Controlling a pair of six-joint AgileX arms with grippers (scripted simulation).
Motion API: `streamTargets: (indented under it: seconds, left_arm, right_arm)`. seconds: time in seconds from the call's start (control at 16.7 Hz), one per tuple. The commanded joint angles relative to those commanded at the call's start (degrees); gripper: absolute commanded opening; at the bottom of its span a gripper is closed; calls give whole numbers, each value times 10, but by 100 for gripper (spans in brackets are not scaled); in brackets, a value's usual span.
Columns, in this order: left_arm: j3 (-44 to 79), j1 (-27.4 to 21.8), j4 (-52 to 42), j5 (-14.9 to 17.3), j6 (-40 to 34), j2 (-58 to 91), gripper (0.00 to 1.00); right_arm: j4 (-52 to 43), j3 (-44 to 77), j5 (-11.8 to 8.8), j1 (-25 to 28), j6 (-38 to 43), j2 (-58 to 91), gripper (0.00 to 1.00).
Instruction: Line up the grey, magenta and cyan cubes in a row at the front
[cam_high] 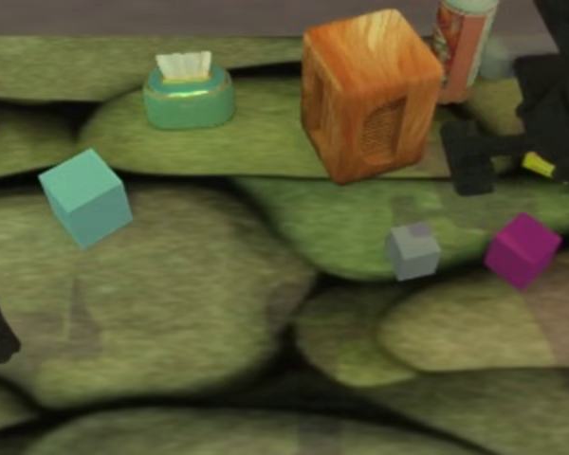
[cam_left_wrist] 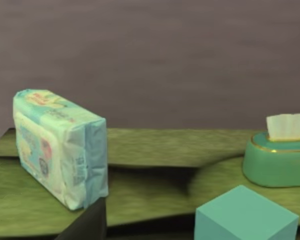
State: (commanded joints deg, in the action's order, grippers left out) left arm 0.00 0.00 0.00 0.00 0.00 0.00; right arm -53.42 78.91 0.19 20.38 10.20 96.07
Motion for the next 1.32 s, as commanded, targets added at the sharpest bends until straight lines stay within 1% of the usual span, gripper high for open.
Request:
streamTargets:
  seconds: [0.18, 0.3, 0.48, 0.6, 1.02, 1.14, 1.32]
  left_arm:
    - [0, 0, 0, 0, 0, 0, 100]
    - [0, 0, 0, 0, 0, 0, 100]
    - [0, 0, 0, 0, 0, 0, 100]
    - [0, 0, 0, 0, 0, 0, 100]
    - [0, 0, 0, 0, 0, 0, 100]
    - [0, 0, 0, 0, 0, 0, 100]
    - [0, 0, 0, 0, 0, 0, 100]
  right_arm:
    - [-78, 119, -1, 32, 15, 144, 100]
    - [-118, 184, -1, 48, 23, 215, 100]
    - [-156, 251, 0, 65, 30, 281, 100]
    - [-166, 269, 0, 70, 32, 297, 100]
    - [-156, 260, 0, 68, 31, 300, 100]
    - [-123, 236, 0, 69, 31, 310, 100]
    - [-44, 188, 0, 69, 33, 333, 100]
